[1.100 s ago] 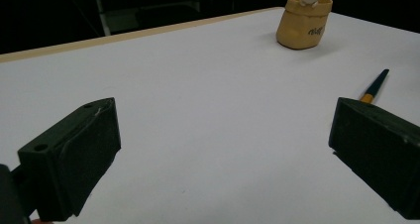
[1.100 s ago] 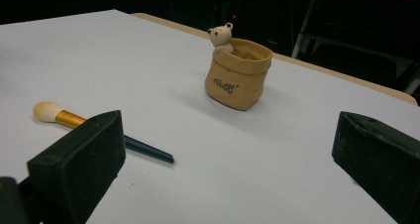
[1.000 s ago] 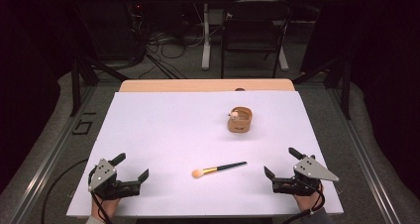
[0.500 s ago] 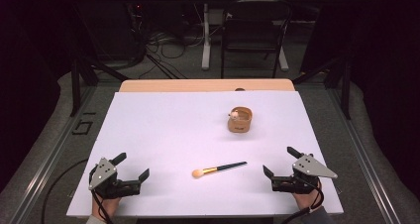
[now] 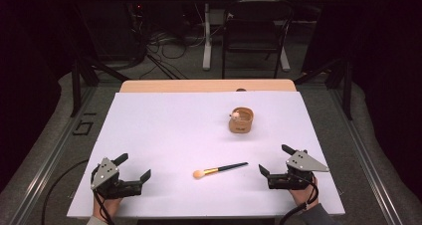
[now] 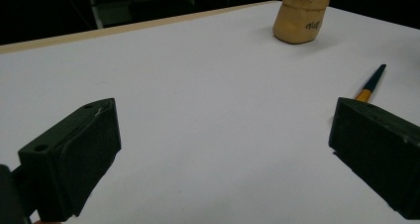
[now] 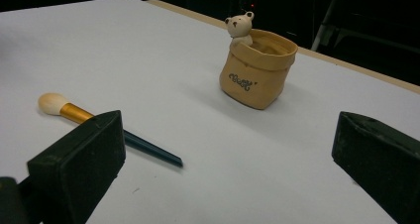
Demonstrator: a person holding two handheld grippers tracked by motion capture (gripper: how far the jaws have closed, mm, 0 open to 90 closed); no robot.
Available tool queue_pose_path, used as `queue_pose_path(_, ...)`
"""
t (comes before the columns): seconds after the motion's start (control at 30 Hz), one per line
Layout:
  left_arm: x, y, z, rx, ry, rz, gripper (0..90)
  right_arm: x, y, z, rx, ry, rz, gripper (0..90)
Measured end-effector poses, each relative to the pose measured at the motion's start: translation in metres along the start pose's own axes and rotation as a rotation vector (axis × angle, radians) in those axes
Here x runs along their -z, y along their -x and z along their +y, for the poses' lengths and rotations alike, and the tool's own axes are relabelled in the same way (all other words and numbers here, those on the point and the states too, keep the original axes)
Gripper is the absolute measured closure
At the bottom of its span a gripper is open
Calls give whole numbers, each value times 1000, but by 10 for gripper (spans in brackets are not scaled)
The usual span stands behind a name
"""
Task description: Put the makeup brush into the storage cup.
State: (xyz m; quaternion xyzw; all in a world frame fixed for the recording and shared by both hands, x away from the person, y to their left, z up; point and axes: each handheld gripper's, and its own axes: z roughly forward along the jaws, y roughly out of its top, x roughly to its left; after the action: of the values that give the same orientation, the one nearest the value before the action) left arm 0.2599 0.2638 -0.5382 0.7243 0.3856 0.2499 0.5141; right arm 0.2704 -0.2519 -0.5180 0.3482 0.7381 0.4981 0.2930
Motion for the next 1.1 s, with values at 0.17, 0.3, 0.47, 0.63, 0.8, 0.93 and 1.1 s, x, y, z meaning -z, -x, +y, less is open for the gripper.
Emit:
queue_pose_path(0.17,0,0,0,-3,0,-2,0,-5,0,1,10,-8,11,0)
queue_pose_path(0.3,0,-1,0,-4,-10,-1,0,-7,-1,1,16,-11,20,0)
queue_pose_path(0.47,-1,0,0,-3,-10,-5,0,-10,0,2,22,-32,34,0)
queue_pose_path(0.63,-1,0,0,-2,-13,-8,0,-15,0,3,26,-30,47,0)
queue_pose_path(0.8,-2,-1,0,-2,-21,-9,0,-22,0,4,31,-45,69,0)
queue_pose_path(0.93,-3,-1,0,-2,-29,-10,0,-30,0,5,41,-53,89,0)
queue_pose_path(1.1,-3,-1,0,-3,-26,-13,0,-37,0,10,68,-56,100,0)
